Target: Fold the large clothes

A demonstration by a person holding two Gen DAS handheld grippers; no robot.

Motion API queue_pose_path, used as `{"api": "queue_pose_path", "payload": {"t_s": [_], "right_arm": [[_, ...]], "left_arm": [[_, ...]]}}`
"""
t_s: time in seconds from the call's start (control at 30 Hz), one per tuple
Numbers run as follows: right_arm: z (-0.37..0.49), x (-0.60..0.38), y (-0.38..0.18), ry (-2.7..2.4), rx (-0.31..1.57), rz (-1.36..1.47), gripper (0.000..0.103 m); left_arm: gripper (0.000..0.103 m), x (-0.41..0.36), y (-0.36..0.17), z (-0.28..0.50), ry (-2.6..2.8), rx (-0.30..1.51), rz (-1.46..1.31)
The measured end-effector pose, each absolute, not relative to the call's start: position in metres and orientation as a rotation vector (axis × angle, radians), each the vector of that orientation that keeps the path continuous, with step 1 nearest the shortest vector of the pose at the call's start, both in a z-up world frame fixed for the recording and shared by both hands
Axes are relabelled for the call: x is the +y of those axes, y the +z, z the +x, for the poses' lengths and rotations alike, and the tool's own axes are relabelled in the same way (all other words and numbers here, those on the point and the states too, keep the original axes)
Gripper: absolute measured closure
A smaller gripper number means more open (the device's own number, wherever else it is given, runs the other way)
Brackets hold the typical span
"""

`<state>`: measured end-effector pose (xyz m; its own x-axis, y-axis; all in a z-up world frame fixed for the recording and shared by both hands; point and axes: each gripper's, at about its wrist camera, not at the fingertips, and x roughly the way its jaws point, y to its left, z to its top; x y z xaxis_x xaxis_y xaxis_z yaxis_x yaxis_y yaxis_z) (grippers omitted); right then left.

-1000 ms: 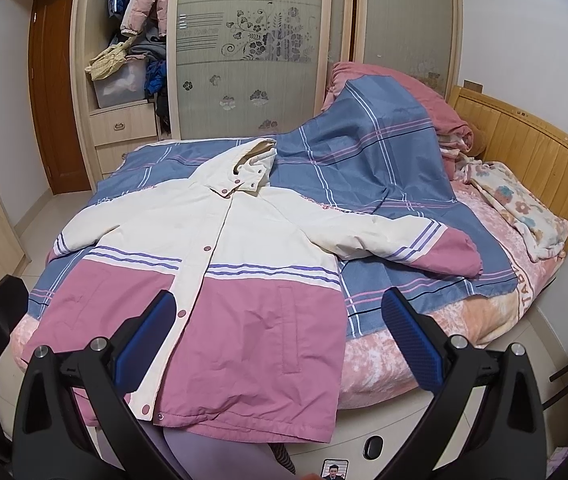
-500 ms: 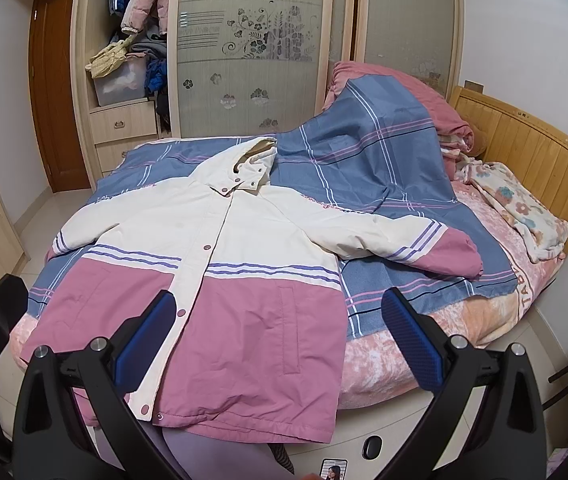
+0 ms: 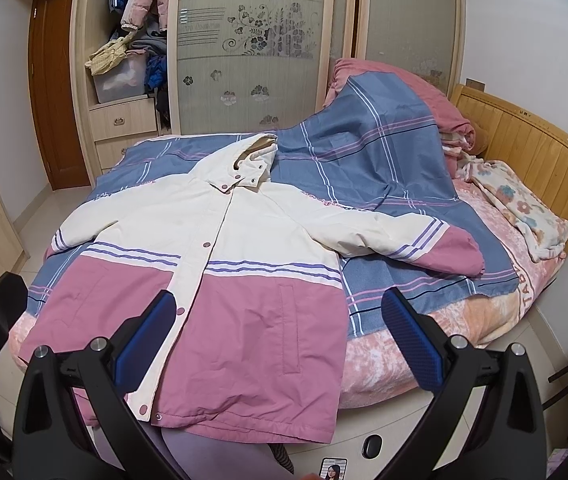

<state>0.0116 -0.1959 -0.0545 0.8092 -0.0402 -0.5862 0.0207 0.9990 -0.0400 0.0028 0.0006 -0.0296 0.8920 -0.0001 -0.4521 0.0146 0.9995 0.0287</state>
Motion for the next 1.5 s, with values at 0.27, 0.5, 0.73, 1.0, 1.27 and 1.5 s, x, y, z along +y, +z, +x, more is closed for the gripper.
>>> {"api": "queue_pose_path", "payload": {"t_s": [0.27,0.5,0.73,1.0,1.27,1.5], "right_arm": [[0.027,-0.197,-0.069,-0.024,0.665,-0.034,0.001],[0.043,-0.201,-0.082,-0.013,0.696,-0.022,0.001],[0.087,-0.269,-0.109,0.055,0.729,0.153,0.001],[0.170,-0.519,-0.201,-0.064,0.802,0.858,0.001],[0.198,-0.656,-0.270,-0.006,0.597,1.343,0.001],[0.233,-0.663,-0.292,-0.037,0.697,1.351,0.087]], "left_arm": [[0.002,-0.001,-0.040,0.019,0.001,0.510,0.036],[0.002,-0.002,-0.048,0.039,0.005,0.551,0.033],[0.002,-0.001,-0.081,0.086,-0.117,0.697,-0.075],[0.002,-0.011,-0.138,0.146,-0.200,0.874,-0.224],[0.002,-0.036,-0.198,0.198,-0.124,1.052,-0.180],[0.002,-0.045,-0.235,0.225,-0.094,1.143,-0.158]]}}
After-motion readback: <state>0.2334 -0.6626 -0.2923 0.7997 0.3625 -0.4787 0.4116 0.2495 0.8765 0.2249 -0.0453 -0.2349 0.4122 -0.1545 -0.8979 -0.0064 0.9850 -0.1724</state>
